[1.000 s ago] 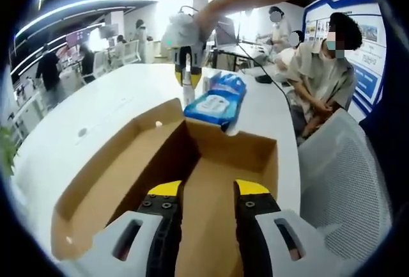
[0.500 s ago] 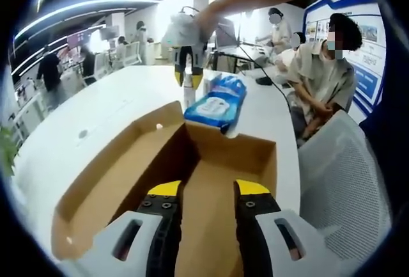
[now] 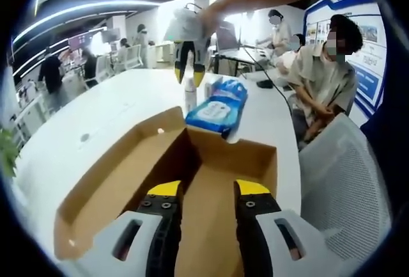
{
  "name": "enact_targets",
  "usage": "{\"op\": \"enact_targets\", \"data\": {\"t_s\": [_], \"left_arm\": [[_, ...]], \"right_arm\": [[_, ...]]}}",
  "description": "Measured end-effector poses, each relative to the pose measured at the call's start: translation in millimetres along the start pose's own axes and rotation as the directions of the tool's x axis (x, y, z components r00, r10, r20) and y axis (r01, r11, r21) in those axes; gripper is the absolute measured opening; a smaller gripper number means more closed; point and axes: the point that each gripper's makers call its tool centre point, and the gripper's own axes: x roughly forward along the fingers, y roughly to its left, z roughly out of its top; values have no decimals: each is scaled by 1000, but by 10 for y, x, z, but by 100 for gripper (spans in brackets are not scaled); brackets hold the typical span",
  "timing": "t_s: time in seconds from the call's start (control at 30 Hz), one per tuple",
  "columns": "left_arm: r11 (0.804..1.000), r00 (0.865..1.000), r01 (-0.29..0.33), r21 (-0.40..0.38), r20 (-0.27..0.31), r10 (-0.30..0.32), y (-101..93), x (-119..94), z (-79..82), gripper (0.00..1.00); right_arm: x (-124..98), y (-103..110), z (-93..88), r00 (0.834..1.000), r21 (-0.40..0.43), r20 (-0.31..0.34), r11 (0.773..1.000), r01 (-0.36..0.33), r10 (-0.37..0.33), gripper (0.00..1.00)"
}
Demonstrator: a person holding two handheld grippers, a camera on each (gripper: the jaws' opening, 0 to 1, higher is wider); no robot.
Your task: Operate the shoe box by opening the lid, removing the specified soft item, and placing it in the target area until the item is outside and the box remains undamaged.
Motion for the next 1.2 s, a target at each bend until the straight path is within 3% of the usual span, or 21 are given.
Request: {"op": "enact_targets", "data": {"t_s": [0.13, 0.3, 0.53, 0.6, 0.67, 0.77, 0.9, 1.1, 1.2], "left_arm": [[1000, 1000, -3, -4, 13, 3, 5, -23, 43, 30], [1000, 999, -23, -1, 30, 23, 15, -79, 78, 30], [999, 998, -51, 0, 37, 51, 1, -182, 111, 30], [998, 997, -61, 2, 37, 61, -6, -211, 107, 30], [997, 996, -80, -2, 38, 80, -2, -263, 96, 30], [994, 993, -112, -18, 41, 113, 12, -374, 66, 30], [989, 989, -144, -31, 26, 144, 44, -533, -40, 30], [983, 984, -177, -48, 13, 178, 79, -742, -152, 30], [975, 977, -213, -62, 5, 213, 123, -852, -223, 30]], "right_arm": [[-201, -53, 84, 996, 11, 50, 998, 67, -68, 30], [-486, 146, 198, 986, 31, 109, 992, 126, -129, 30], [-569, 307, 54, 980, 79, 109, 984, 158, -166, 29], [-624, 338, 83, 971, 116, 122, 975, 191, -205, 28], [-676, 309, 147, 951, 172, 163, 957, 234, -262, 26], [-758, 427, 325, 927, 228, 222, 940, 254, -304, 25], [-803, 531, 464, 904, 252, 254, 926, 281, -344, 24], [-776, 769, 666, 887, 315, 305, 916, 249, -346, 24], [-742, 828, 738, 875, 371, 315, 897, 243, -367, 25]]}}
